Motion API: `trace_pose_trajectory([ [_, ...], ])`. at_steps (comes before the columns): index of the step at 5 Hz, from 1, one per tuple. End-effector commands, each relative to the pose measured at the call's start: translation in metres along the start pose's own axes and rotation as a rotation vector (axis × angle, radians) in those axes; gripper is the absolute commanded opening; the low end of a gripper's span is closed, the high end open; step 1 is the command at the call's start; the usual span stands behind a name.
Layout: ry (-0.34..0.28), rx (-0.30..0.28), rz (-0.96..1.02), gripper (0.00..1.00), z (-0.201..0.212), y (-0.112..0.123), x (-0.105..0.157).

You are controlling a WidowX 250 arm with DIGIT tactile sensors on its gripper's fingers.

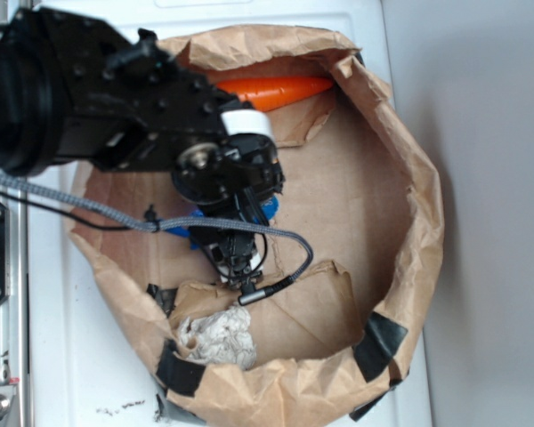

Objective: Grab the blue sponge.

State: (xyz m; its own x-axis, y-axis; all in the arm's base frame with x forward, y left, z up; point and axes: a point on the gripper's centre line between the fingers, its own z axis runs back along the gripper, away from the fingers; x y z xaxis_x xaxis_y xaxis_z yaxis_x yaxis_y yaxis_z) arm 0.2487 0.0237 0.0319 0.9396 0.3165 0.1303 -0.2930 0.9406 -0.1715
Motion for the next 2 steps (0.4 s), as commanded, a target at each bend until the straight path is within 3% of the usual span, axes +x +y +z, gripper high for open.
trace_pose_trajectory([
  [1, -0.065, 0.043, -0.04, 1.0, -0.0044, -0.0166, 0.0103],
  [2, -0.071, 0.06, -0.039, 1.0, -0.0086, -0.0182, 0.0138],
])
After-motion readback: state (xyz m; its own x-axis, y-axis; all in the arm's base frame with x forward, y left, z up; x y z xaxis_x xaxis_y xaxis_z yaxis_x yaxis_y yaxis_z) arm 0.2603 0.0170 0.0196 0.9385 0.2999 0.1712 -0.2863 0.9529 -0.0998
